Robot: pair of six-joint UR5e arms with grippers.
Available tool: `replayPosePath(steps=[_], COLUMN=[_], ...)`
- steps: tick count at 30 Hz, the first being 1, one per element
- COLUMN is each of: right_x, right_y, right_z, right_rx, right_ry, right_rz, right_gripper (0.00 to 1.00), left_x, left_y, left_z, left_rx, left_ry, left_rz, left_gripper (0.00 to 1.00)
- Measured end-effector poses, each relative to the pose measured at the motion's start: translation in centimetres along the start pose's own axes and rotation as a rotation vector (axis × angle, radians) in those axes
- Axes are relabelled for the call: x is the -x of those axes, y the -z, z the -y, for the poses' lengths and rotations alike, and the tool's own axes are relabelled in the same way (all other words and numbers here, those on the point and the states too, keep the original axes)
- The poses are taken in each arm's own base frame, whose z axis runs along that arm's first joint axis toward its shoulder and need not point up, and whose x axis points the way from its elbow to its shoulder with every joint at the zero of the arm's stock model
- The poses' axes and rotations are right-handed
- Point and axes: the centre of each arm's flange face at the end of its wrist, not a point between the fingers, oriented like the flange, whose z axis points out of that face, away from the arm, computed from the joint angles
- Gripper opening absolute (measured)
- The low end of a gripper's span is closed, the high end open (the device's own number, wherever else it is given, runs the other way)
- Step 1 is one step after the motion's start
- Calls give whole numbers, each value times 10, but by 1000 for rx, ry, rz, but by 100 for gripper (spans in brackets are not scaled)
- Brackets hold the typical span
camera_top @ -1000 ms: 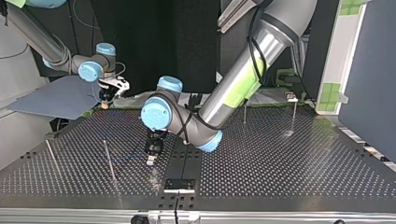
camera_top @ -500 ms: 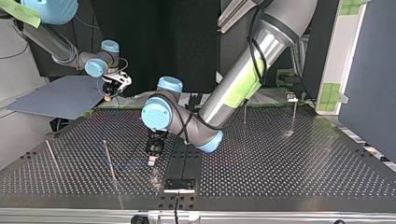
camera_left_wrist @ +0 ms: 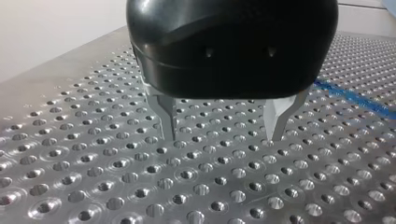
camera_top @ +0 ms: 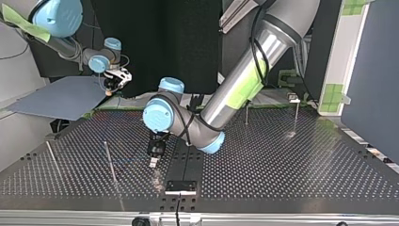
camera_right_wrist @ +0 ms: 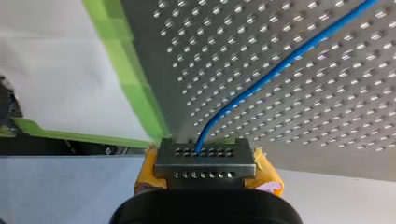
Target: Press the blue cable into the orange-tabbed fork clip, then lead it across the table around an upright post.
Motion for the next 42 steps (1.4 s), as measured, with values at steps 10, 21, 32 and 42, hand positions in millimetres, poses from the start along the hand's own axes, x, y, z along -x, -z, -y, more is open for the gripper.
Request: replayPosePath(steps=[10, 21, 32, 42], right_x=[15, 9, 35, 75], right_y=[-9, -18, -27, -32], right_z=[-17, -23, -25, -32], right_rx=[25, 20, 18, 18], right_ry=[-18, -25, -33, -1], right_rz=[2, -55, -77, -31], right_gripper=[0, 0, 0, 0], left_x=[0, -1, -4, -9], left_y=[0, 1, 5, 11], left_z=[0, -1, 0, -3], left_rx=[7, 9, 11, 26], left_ry=[4, 4, 4, 49], left_rz=[1, -8, -39, -98], left_gripper=[92, 92, 92, 95])
